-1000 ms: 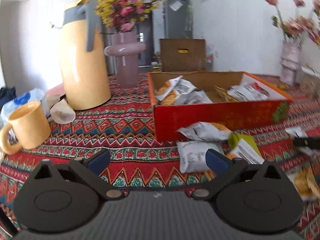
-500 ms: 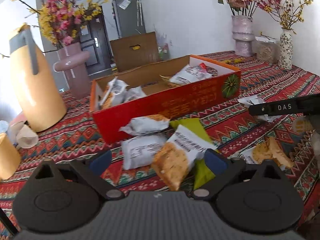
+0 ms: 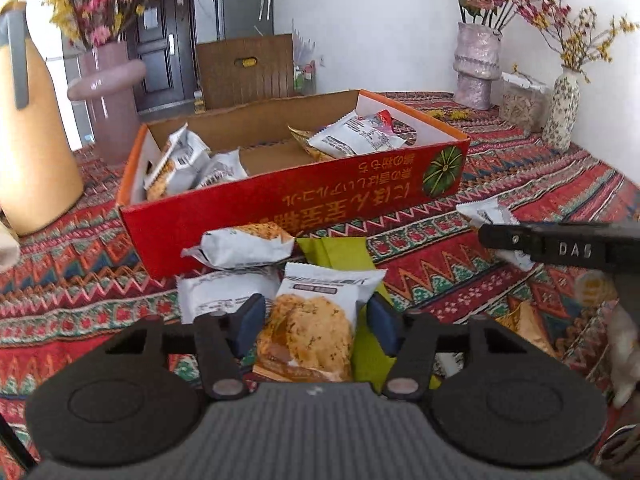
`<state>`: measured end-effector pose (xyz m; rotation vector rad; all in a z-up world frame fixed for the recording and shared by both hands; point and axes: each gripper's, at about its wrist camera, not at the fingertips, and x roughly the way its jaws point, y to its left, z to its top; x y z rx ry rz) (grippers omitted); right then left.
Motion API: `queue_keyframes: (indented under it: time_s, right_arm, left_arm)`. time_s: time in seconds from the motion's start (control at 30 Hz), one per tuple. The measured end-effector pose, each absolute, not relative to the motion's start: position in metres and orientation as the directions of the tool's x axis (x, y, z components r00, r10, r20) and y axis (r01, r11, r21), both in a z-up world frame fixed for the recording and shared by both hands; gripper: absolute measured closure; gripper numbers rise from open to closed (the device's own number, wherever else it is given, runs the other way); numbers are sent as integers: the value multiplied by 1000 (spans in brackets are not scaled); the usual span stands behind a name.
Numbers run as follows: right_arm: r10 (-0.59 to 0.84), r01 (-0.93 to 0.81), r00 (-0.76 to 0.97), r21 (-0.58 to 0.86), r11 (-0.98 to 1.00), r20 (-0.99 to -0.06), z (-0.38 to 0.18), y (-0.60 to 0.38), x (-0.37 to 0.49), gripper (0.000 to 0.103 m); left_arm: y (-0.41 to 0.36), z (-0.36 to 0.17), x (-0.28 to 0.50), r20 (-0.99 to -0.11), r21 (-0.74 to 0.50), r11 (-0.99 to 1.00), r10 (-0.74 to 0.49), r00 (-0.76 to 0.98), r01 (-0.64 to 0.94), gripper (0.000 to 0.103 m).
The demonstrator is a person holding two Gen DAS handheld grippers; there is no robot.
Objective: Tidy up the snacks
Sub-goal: 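Grasp a cookie packet with the left gripper while the right holds the white packet, then carry both packets over the open box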
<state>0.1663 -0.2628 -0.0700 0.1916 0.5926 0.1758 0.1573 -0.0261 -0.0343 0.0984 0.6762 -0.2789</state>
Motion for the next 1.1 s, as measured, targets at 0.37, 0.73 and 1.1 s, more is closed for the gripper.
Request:
queue_keyframes:
  time_s: [0.37, 0.73, 1.1]
  right_arm:
    - [219, -110, 817, 228, 967, -534, -70, -263, 166, 63]
    - [214, -119, 825, 210, 970, -523, -67, -259, 163, 63]
    - [233, -158, 843, 191, 969, -484, -51, -249, 157, 63]
  left_arm:
    - [-24, -32, 154, -622, -32, 965, -223, 751, 261, 62]
    - [-23, -16, 144, -568, -29, 970, -214, 795, 240, 62]
    - [-22, 12, 142, -486, -43, 978, -199, 851, 204, 62]
